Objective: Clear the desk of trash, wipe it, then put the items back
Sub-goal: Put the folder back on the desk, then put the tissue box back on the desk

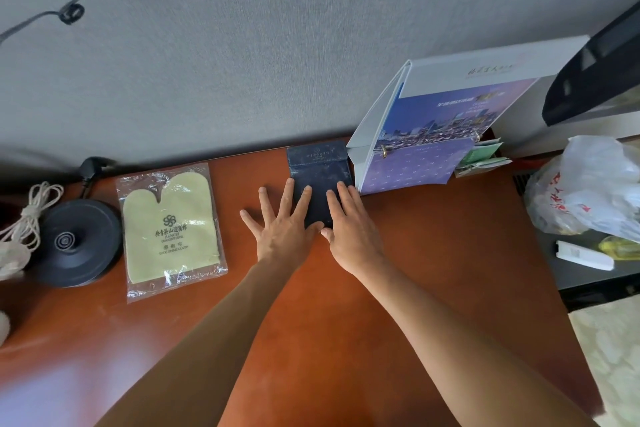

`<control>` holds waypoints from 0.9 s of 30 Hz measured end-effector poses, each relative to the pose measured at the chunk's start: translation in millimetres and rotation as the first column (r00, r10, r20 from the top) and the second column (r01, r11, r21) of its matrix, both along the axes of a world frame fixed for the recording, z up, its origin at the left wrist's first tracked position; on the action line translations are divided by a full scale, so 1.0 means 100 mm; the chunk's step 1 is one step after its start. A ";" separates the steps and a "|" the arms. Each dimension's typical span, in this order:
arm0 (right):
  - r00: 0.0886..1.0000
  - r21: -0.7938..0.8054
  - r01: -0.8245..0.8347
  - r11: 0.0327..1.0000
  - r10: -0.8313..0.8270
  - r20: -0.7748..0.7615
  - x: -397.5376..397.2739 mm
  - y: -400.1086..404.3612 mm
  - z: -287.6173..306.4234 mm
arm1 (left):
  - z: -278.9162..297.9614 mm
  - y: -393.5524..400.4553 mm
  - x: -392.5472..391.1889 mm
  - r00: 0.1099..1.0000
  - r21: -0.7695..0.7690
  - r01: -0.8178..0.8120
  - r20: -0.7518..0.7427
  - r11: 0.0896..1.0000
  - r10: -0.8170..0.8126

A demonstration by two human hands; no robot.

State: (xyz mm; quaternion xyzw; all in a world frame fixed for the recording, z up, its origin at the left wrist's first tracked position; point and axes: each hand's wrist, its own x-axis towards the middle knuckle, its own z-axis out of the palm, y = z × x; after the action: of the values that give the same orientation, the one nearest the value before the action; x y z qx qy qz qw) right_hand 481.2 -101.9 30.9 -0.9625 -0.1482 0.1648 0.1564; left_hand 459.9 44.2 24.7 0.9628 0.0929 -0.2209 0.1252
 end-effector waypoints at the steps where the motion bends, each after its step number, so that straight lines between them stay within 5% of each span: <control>1: 1.000 -0.007 -0.007 1.000 0.007 -0.006 -0.01 0.00 0.02 | 0.02 0.00 -0.01 1.000 0.015 0.012 -0.004 1.000 -0.012; 13: 0.990 -0.048 -0.057 0.997 0.063 0.128 -0.87 0.05 0.61 | 0.78 0.27 -1.15 0.991 0.145 0.035 0.124 0.989 -0.053; 27: 0.868 0.078 -0.415 0.906 0.369 0.332 -2.34 1.55 1.62 | 1.90 1.36 -3.22 0.829 0.134 -0.452 0.427 0.882 0.361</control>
State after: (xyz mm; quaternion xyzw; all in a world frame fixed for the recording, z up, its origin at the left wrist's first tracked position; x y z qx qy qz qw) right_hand 247.0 53.4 193.0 -0.9116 -0.3754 0.0290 0.1650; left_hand 137.4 180.6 214.5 0.9525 0.2949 0.0194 0.0737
